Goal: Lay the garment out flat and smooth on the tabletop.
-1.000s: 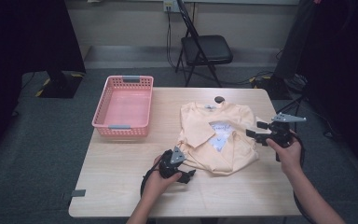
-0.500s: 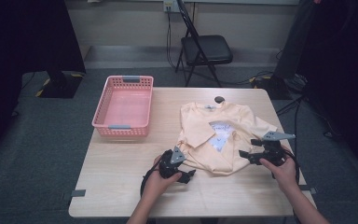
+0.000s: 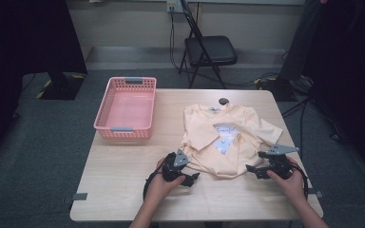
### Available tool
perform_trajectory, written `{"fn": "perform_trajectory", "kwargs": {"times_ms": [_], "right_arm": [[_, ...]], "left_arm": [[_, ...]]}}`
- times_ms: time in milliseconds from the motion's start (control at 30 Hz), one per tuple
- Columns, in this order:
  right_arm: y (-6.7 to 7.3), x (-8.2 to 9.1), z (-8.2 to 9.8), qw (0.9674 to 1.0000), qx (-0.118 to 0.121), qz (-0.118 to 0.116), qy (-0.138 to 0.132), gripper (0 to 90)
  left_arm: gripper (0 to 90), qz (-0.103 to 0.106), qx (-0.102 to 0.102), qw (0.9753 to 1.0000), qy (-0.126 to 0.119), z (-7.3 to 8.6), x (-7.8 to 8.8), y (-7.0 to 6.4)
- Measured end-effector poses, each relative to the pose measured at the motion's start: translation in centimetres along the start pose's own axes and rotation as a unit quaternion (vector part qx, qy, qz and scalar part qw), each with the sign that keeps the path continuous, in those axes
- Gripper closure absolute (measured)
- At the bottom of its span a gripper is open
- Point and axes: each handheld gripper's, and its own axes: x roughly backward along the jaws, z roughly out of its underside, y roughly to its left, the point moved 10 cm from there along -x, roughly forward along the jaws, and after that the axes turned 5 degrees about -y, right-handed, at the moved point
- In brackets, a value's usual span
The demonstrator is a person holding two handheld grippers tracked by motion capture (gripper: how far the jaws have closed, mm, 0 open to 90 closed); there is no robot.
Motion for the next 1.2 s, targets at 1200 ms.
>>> {"fn": "perform_trajectory", "kwargs": {"times_ms": [1200], "right_arm": [[-0.1, -0.7, 1.0, 0.9992, 0.028, 0.014, 0.024, 10.4]], "left_arm": [[15.8, -0.008, 0.047, 0.9982, -0.036, -5.1, 0.8, 1.4]]}}
